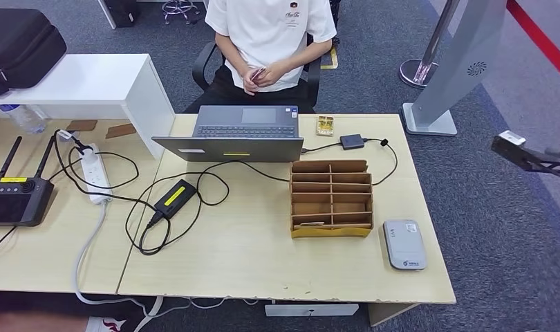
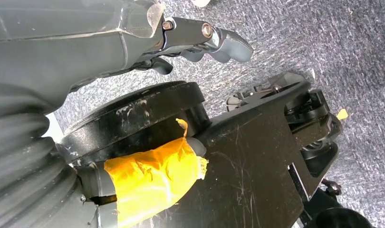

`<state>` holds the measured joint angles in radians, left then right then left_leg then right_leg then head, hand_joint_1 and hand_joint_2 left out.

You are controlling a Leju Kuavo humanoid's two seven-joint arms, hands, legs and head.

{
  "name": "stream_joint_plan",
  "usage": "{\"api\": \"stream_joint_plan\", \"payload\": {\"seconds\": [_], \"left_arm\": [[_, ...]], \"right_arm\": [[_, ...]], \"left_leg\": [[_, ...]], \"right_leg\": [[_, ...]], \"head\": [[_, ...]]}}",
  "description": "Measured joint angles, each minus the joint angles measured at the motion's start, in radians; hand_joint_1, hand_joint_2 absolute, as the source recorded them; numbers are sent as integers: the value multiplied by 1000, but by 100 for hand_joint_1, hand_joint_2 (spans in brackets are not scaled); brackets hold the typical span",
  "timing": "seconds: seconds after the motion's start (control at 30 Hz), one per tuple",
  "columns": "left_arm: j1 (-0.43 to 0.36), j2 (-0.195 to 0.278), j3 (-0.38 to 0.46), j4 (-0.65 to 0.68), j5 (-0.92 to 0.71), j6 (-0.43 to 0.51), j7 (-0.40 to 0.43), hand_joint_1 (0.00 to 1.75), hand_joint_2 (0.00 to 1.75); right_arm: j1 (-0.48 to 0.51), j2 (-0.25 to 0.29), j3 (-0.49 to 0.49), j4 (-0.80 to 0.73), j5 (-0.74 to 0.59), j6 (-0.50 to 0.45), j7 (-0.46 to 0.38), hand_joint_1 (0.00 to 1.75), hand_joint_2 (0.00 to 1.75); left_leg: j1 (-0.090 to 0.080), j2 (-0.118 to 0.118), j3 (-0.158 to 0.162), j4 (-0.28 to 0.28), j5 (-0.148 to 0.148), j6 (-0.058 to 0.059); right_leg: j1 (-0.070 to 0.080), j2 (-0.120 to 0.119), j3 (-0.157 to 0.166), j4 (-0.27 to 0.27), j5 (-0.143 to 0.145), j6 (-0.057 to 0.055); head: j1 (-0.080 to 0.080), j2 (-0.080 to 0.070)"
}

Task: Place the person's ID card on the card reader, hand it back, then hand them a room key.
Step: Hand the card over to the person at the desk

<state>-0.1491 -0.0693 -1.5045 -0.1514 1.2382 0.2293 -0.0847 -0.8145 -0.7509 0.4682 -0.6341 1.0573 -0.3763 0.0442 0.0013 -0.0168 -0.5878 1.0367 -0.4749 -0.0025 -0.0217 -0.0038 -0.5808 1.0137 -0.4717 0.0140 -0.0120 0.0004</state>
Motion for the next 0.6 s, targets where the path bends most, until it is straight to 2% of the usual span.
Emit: {"api": "stream_joint_plan", "payload": {"seconds": [0.27,0.6], "left_arm": [[6,7,22,0,27,4,-5,0,175],[11,11,23,0,44,23,2,0,175]], "right_arm": [[203,-90,-105,8,-45,-36,49,0,175],[515,-124,-363,108,-103,-88,41,0,175]], "left_leg": [[0,-1,-1,0,0,1],[0,-5,-2,-1,-1,1]], "right_leg": [[0,-2,0,0,0,0],[0,-5,0,0,-3,2]], "head": [[0,0],[0,0]]}}
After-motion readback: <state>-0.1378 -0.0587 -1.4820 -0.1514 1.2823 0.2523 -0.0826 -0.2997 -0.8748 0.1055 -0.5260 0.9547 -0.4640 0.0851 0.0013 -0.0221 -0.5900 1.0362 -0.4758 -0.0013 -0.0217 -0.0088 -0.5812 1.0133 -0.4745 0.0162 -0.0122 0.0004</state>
